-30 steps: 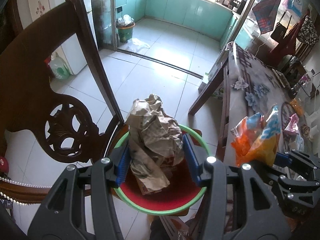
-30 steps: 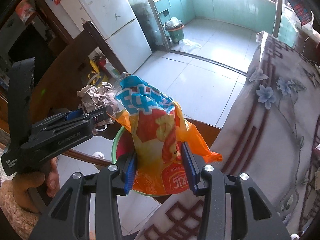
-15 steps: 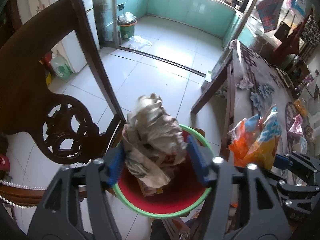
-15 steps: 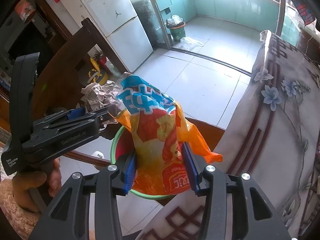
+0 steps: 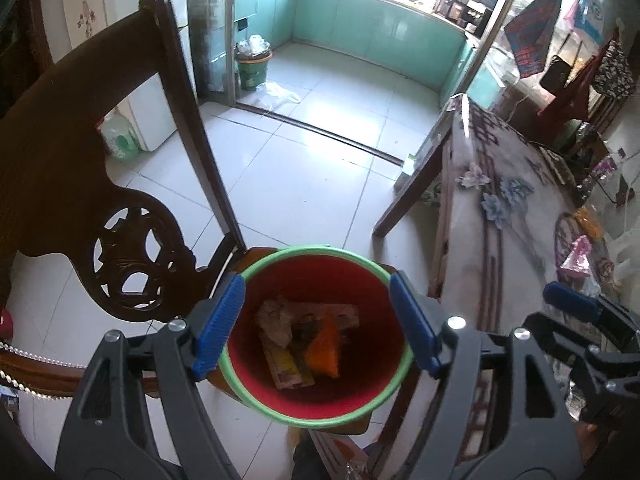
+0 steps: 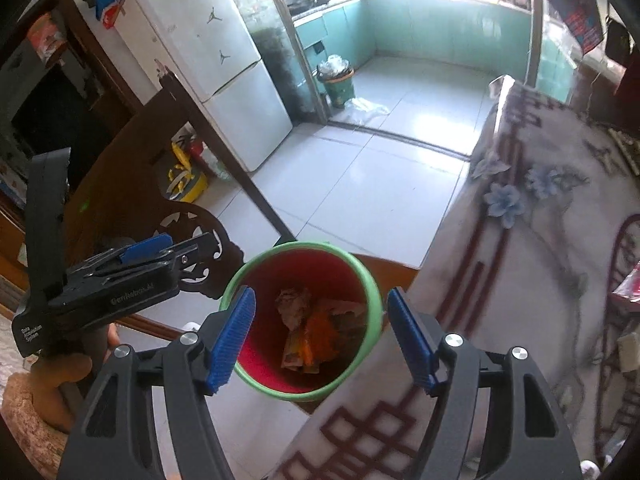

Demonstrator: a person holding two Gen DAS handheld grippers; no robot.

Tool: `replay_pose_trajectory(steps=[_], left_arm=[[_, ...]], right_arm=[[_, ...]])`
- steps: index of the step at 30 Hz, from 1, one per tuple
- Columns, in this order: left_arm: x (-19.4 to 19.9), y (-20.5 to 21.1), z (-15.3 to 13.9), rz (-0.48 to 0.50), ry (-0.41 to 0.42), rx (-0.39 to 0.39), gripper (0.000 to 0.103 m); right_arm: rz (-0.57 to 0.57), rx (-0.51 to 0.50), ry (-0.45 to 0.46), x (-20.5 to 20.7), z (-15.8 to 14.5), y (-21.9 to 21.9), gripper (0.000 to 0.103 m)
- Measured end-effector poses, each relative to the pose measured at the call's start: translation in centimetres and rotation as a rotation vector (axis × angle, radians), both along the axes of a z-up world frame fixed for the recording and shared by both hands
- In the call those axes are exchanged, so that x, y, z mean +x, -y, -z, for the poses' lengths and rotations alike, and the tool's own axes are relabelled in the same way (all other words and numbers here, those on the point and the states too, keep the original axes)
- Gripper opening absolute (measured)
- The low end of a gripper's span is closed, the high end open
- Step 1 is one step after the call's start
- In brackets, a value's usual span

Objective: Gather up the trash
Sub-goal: 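Grasp the white milk carton with the left gripper while the right gripper grasps the clear plastic wrapper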

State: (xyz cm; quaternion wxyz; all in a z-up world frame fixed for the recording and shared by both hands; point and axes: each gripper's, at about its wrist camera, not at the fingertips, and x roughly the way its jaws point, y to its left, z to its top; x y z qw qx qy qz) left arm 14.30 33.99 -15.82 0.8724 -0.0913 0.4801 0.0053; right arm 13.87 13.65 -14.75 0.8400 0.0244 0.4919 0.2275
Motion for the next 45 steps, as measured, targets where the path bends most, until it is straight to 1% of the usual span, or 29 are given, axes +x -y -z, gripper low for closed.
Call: replay_pose_trajectory(steps=[4, 7, 11, 14, 18, 21, 23, 26, 29, 32, 34, 35, 37, 39, 42, 45], left_arm=[[-0.5, 1.8, -0.6, 0.044, 0.011, 0.003, 0.072], [-0.8, 3.3, -1.0, 0.077, 0.024, 0.007, 0.072], [-1.2, 6.6, -1.7, 0.147, 0.046, 0.011, 0.072], [-1.7, 9.4, -1.5, 0.204, 0.044, 0.006, 0.072], [-2.2, 14.5, -1.2, 0.289, 0.026, -0.007, 0.072], [-3.0, 18.9, -1.5, 0.351, 0.042, -0.001, 0.072], [-3.7, 21.6, -1.7, 0.372, 0.051, -0.003, 0.072], [-4.6, 25.0, -1.8, 0.368, 0.046, -0.001, 0.072], [-5.6, 28.8, -1.7, 0.378, 0.044, 0.006, 0.072], [-6.3, 31.8, -1.6, 0.375, 0.041, -0.025, 0.072], [-6.8, 34.2, -1.6, 0.391, 0.047, -0.025, 0.072], [-7.1, 35.1, -1.7, 0.399, 0.051, -0.022, 0.072], [-7.4, 36.7, -1.9, 0.409, 0.056, -0.022, 0.072], [-7.6, 38.3, -2.0, 0.421, 0.055, -0.018, 0.074], [-7.6, 40.3, -2.1, 0.444, 0.053, 0.004, 0.075], [-7.0, 42.1, -1.9, 0.472, 0.047, 0.027, 0.081]], right_arm=[[0.039, -0.01, 0.03, -1.3, -0.9, 2.0, 0.067], [0.08, -0.023, 0.041, -2.4, -1.1, 3.6, 0.067], [0.149, -0.029, 0.03, -3.8, -0.8, 7.0, 0.068], [0.216, -0.04, 0.013, -5.2, -0.2, 10.6, 0.068], [0.333, -0.064, 0.005, -7.5, -0.2, 17.1, 0.068], [0.422, -0.089, 0.019, -9.0, -0.4, 23.0, 0.068], [0.459, -0.093, 0.025, -9.7, -0.5, 26.2, 0.068], [0.504, -0.108, 0.009, -10.4, 0.1, 32.3, 0.068], [0.515, -0.124, 0.014, -10.9, 0.3, 36.3, 0.068], [0.495, -0.183, 0.015, -10.6, 0.8, 39.6, 0.068], [0.462, -0.209, 0.01, -9.8, 1.3, 41.9, 0.069], [0.459, -0.21, 0.011, -9.4, 1.4, 42.4, 0.073], [0.457, -0.197, 0.005, -7.6, 2.2, 44.5, 0.075], [0.454, -0.187, -0.023, -5.2, 3.4, 46.0, 0.075], [0.435, -0.194, -0.06, -1.9, 5.3, 46.9, 0.075], [0.386, -0.23, -0.112, 0.6, 7.8, 46.9, 0.074]])
